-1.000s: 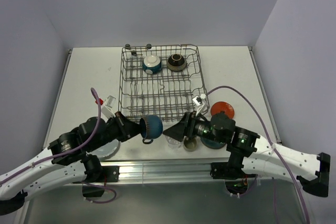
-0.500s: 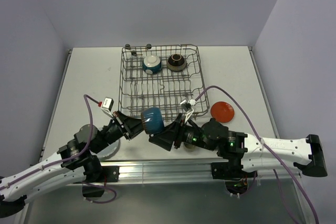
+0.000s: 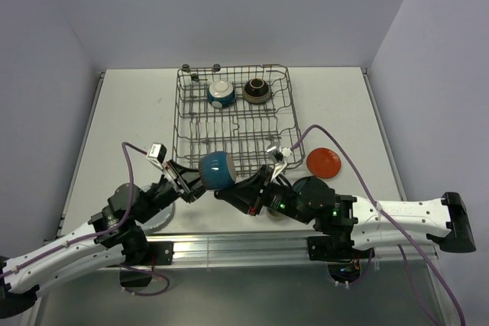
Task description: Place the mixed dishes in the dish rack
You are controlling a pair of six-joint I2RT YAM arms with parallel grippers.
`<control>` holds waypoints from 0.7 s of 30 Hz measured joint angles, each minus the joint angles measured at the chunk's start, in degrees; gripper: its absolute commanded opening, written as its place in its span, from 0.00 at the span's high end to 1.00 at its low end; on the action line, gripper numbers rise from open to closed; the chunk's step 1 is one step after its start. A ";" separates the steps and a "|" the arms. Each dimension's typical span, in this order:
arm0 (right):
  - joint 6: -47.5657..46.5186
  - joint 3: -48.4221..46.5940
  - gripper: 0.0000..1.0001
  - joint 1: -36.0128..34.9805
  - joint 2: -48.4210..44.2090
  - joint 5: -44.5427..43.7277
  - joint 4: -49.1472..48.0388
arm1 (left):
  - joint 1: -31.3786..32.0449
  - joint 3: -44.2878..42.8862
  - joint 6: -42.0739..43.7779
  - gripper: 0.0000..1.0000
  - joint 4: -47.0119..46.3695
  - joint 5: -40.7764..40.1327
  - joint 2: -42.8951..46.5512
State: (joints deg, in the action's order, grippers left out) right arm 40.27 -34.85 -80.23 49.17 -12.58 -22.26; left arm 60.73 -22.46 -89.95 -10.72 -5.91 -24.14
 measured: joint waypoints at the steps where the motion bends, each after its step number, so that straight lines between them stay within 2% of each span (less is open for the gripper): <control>1: -0.13 -0.22 1.00 -0.26 0.09 -0.79 0.09 | -0.13 0.00 0.20 0.50 -0.24 -0.02 -0.20; 4: -0.35 -1.09 1.00 -1.03 0.70 -3.26 1.95 | 0.20 -1.36 1.07 0.21 3.96 -0.07 -0.87; 7: -0.44 -1.84 1.00 -1.29 0.31 -6.99 7.28 | 0.22 -5.27 1.57 0.13 16.65 -4.00 -0.04; 10: -1.03 -4.37 1.00 -0.39 -0.13 -12.02 15.69 | 0.37 -8.44 1.09 0.11 28.52 -8.24 3.67; 13: -1.68 -6.80 1.00 3.23 -0.13 -14.69 23.37 | 0.39 -9.18 -0.02 0.10 36.26 -12.02 9.20; 17: -2.71 -8.11 1.00 14.51 0.15 -13.90 30.97 | 0.39 -8.90 -0.98 0.12 42.42 -14.67 12.35; 21: -5.38 -11.17 1.00 25.68 5.14 -13.00 37.55 | 0.39 -8.70 0.07 0.16 43.50 -14.82 10.34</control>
State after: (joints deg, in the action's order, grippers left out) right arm 34.89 -46.02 -54.54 54.30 -25.58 15.29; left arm 61.12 -31.16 -89.89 32.77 -20.73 -13.80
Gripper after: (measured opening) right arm 0.229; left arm 0.854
